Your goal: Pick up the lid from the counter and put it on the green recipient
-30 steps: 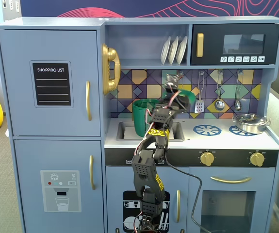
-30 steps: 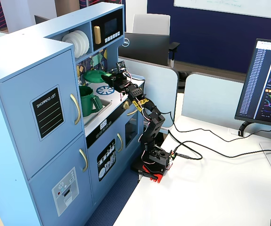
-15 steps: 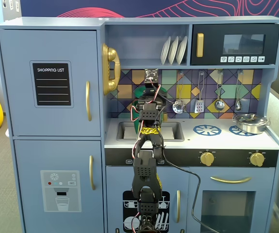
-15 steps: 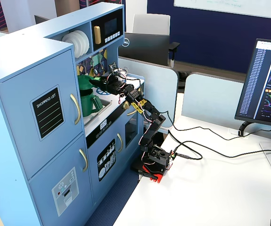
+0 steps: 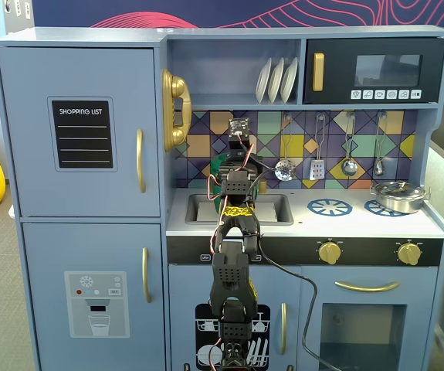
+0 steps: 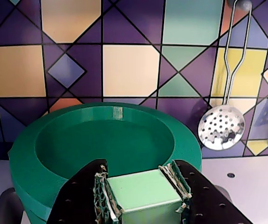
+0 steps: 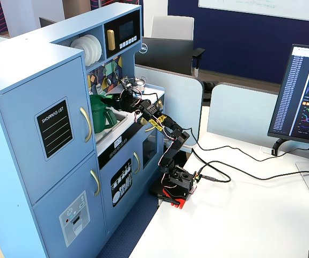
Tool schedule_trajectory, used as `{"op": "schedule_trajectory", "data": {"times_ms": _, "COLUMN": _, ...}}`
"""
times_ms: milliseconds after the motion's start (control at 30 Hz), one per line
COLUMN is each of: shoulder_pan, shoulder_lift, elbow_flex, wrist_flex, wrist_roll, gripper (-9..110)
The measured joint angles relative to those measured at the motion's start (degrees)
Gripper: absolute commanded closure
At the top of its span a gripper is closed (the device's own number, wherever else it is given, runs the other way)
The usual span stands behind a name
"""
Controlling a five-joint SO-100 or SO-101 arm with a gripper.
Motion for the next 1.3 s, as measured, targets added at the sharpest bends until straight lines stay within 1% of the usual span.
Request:
{"op": "schedule_trajectory", "data": {"times_ms": 433, "shoulder_pan": -1.0, "shoulder_lift": 0.2, "elbow_flex": 1.1, "wrist_flex": -1.4, "wrist_roll": 0.0, "gripper": 102}}
{"op": "schedule_trajectory", "data": {"times_ms": 467, "shoulder_pan": -1.0, "shoulder_lift": 0.2, "elbow_flex": 1.2, "wrist_flex": -1.8, "wrist_roll": 0.0, "gripper": 98}}
{"op": "schedule_trajectory", "data": {"times_ms": 567, "shoulder_pan": -1.3, "shoulder_lift": 0.2, "elbow_flex": 1.7, "wrist_flex": -2.8, "wrist_roll": 0.2, "gripper": 72}}
{"op": "schedule_trajectory", "data": {"times_ms": 600, "shoulder_pan": -1.3, "shoulder_lift": 0.2, "elbow_flex": 1.8, "wrist_flex": -3.2, "wrist_roll": 0.4, "gripper": 68}}
{"op": "schedule_trajectory", "data": {"times_ms": 667, "shoulder_pan": -1.2, "shoulder_lift": 0.2, "elbow_flex": 1.8, "wrist_flex": -3.5, "wrist_roll": 0.5, "gripper": 65}}
{"op": "schedule_trajectory", "data": {"times_ms": 800, "shoulder_pan": -0.1, "shoulder_lift": 0.6, "elbow_flex": 2.2, "wrist_flex": -3.5, "wrist_roll": 0.5, "gripper": 63}}
{"op": "schedule_trajectory", "data": {"times_ms": 1100, "shoulder_pan": 3.2, "shoulder_lift": 3.1, "elbow_flex": 0.4, "wrist_flex": -2.6, "wrist_roll": 0.8, "gripper": 63}}
{"op": "schedule_trajectory", "data": {"times_ms": 1200, "shoulder_pan": 2.7, "shoulder_lift": 8.5, "elbow_flex": 0.3, "wrist_flex": 3.3, "wrist_roll": 1.0, "gripper": 64}}
{"op": "schedule_trajectory", "data": {"times_ms": 1300, "shoulder_pan": 2.3, "shoulder_lift": 17.3, "elbow_flex": 3.9, "wrist_flex": 11.6, "wrist_roll": 0.9, "gripper": 64}}
